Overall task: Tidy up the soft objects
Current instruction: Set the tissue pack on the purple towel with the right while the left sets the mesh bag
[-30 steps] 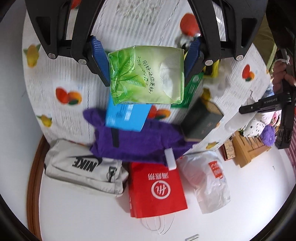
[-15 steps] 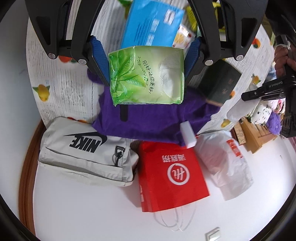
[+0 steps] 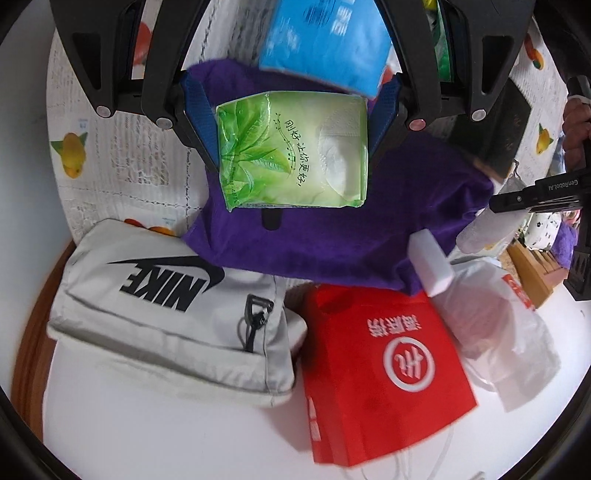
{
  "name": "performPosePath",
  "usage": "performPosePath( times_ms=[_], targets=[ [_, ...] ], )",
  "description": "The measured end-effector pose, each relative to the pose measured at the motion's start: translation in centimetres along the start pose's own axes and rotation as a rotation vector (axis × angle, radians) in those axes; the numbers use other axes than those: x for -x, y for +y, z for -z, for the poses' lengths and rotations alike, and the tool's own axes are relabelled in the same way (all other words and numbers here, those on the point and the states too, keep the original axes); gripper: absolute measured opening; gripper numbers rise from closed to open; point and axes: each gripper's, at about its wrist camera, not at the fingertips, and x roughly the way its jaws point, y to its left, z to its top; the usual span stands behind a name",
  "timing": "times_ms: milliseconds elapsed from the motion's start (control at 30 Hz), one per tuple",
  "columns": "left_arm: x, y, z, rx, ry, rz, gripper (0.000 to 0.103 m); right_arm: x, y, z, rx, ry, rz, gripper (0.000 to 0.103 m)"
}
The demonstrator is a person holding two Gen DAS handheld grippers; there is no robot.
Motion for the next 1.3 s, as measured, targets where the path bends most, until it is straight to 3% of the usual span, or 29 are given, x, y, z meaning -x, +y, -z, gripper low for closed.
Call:
performPosePath(
  times_ms=[333, 733, 867, 933, 1067, 1167, 1300],
  targets=[
    [-4.5, 0.9, -2.8, 0.048, 0.044, -0.006, 0.009, -5.1, -0.3, -1.9, 0.045, 0.089, 0.011, 0.073],
    [-7.5, 0.7, -2.6, 0.028, 0.101, -0.031, 0.012, -8.0, -1.0, -1.6, 0.030, 0.173, -0.018, 0.073],
    [-7.5, 0.5, -2.4, 0.017, 0.104, -0.033, 0.029, -8.1, -0.5, -1.7, 0.048, 0.168, -0.047, 0.073],
    [-7.3, 0.2, -2.3, 0.005, 0.091, -0.034, 0.030, -8.4, -0.2, -1.5, 0.063, 0.176, -0.037, 0.073],
    [-6.6, -0.4, -2.3, -0.017, 0.070, -0.040, 0.066, -8.9, 0.2, -1.3, 0.079, 0.192, -0.010, 0.078],
    [-5.5, -0.5, -2.2, -0.033, 0.045, -0.050, 0.066, -9.0, 0.3, -1.0, 0.068, 0.197, 0.003, 0.088],
    [-4.2, -0.6, -2.0, -0.030, 0.031, -0.063, 0.067, -7.8, 0.0, -1.1, 0.019, 0.184, -0.029, 0.088]
  ],
)
